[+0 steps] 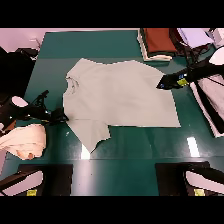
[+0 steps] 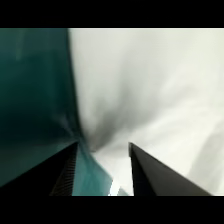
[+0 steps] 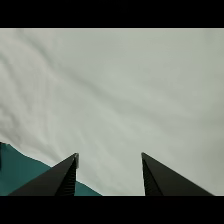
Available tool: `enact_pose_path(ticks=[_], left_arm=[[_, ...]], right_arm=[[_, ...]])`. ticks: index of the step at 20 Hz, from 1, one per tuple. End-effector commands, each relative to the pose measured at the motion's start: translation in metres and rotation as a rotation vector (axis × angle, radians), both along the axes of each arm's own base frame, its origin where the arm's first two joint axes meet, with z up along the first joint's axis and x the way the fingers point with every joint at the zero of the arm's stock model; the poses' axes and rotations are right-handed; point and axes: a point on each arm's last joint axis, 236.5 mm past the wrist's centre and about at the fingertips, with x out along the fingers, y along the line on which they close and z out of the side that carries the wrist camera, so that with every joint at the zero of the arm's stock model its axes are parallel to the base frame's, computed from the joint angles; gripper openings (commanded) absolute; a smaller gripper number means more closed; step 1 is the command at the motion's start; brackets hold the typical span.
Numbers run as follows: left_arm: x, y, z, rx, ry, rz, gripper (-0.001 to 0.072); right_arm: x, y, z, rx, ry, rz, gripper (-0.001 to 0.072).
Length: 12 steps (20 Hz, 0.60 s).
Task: Fold the shirts.
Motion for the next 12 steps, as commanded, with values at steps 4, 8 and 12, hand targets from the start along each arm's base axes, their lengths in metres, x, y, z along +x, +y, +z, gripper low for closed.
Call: enact_pose_path(ticks=[4, 8, 12], left_arm=[[0.012, -0.032, 0.001, -0.022, -0.066, -0.006, 0.0132], [0.034, -0.033, 0.04, -0.008, -0.134, -0.079, 0.0026], [0.056, -0.034, 0.073, -0.005, -0.215, -0.103, 0.0026]], right_arm=[[-0.01, -0.01, 0.012, -0.006, -0.02, -0.017, 0.0448], [-0.045, -0.071, -0.025, -0.009, 0.105, -0.183, 0.0448], [-0.108, -0.147, -0.095, 0.054, 0.295, -0.501, 0.0546]])
